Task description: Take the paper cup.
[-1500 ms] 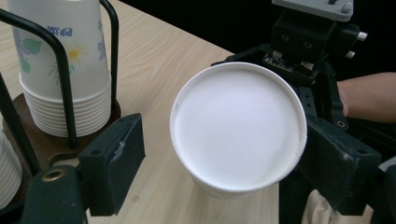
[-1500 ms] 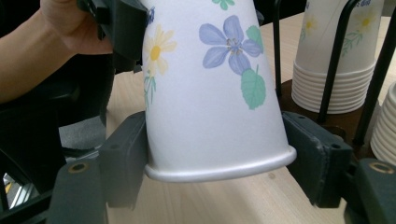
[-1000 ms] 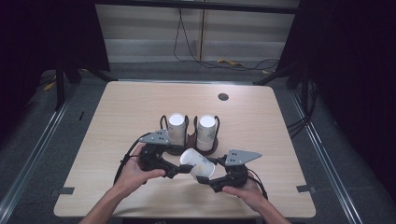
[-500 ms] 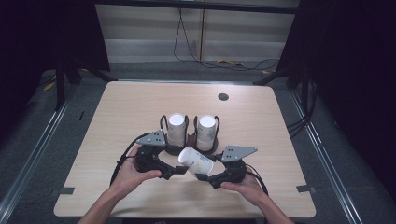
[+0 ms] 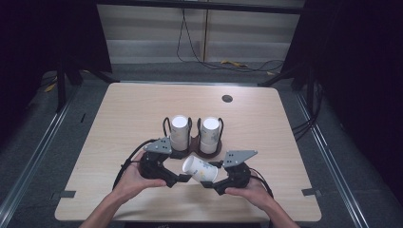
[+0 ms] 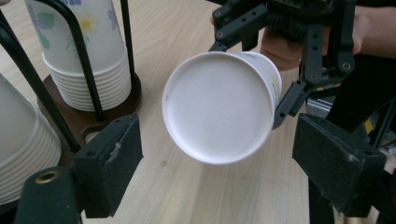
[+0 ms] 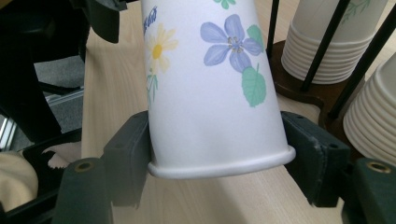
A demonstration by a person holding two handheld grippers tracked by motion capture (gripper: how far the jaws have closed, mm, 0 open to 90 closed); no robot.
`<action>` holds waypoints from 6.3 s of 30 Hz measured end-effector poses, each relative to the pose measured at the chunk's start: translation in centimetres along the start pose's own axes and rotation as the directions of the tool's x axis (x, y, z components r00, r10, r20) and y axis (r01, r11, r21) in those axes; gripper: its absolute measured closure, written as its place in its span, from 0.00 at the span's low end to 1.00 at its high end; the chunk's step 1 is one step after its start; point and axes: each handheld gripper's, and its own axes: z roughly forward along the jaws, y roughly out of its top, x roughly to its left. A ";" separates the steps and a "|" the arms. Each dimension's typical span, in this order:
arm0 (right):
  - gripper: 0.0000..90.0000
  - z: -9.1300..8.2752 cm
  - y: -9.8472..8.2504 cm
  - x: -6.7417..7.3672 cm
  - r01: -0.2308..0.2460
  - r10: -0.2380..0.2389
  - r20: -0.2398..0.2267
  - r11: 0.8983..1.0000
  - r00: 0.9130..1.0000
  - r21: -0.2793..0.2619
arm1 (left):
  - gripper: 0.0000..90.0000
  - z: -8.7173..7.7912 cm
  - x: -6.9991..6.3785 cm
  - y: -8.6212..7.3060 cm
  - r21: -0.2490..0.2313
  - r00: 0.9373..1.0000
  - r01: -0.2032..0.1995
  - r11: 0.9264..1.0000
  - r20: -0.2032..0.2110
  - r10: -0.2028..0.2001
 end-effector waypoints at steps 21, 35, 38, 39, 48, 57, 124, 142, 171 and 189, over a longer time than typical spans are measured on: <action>0.33 0.4 0.8 0.0 0.069 -0.066 -0.027 0.989 0.997 0.134 | 0.22 0.9 -0.3 -0.8 0.094 0.999 -0.044 0.995 0.003 0.043; 0.32 1.2 1.1 0.0 0.094 -0.090 -0.027 0.963 0.996 0.251 | 0.19 1.6 -0.4 -1.1 0.158 1.000 -0.026 0.987 -0.003 0.027; 0.33 1.1 1.5 -0.1 0.112 -0.109 -0.024 0.955 0.994 0.275 | 0.21 1.7 -0.3 -1.0 0.171 0.999 -0.050 0.984 0.001 0.051; 0.33 1.1 1.5 -0.1 0.112 -0.109 -0.024 0.955 0.994 0.275 | 0.22 1.7 -0.3 -1.0 0.171 0.999 -0.050 0.984 0.001 0.051; 0.32 1.9 2.0 0.2 0.154 -0.148 -0.044 0.921 0.988 0.357 | 0.22 2.2 -0.3 -1.1 0.209 0.998 -0.059 0.976 0.001 0.060; 0.32 2.3 2.4 0.4 0.176 -0.164 -0.064 0.902 0.984 0.394 | 0.22 2.9 -0.4 -1.3 0.238 0.997 -0.073 0.969 0.009 0.073; 0.17 2.1 1.3 0.6 0.113 -0.094 -0.081 0.953 0.992 0.279 | 0.40 3.3 -0.9 -2.4 0.229 0.988 -0.137 0.964 0.108 0.115; 0.16 0.6 0.0 0.0 0.015 -0.009 -0.035 0.985 0.999 0.170 | 0.40 2.2 -0.7 -2.9 0.087 0.997 -0.050 0.995 0.065 0.044; 0.17 -1.2 0.4 -0.9 -0.062 0.062 -0.017 0.998 0.998 0.000 | 0.39 2.2 -0.4 -3.5 -0.076 1.000 0.011 0.997 0.027 -0.009; 0.17 -1.7 0.6 -1.1 -0.147 0.140 -0.057 0.978 0.989 -0.149 | 0.39 2.2 -0.6 -3.3 -0.152 0.998 0.032 0.988 0.052 -0.024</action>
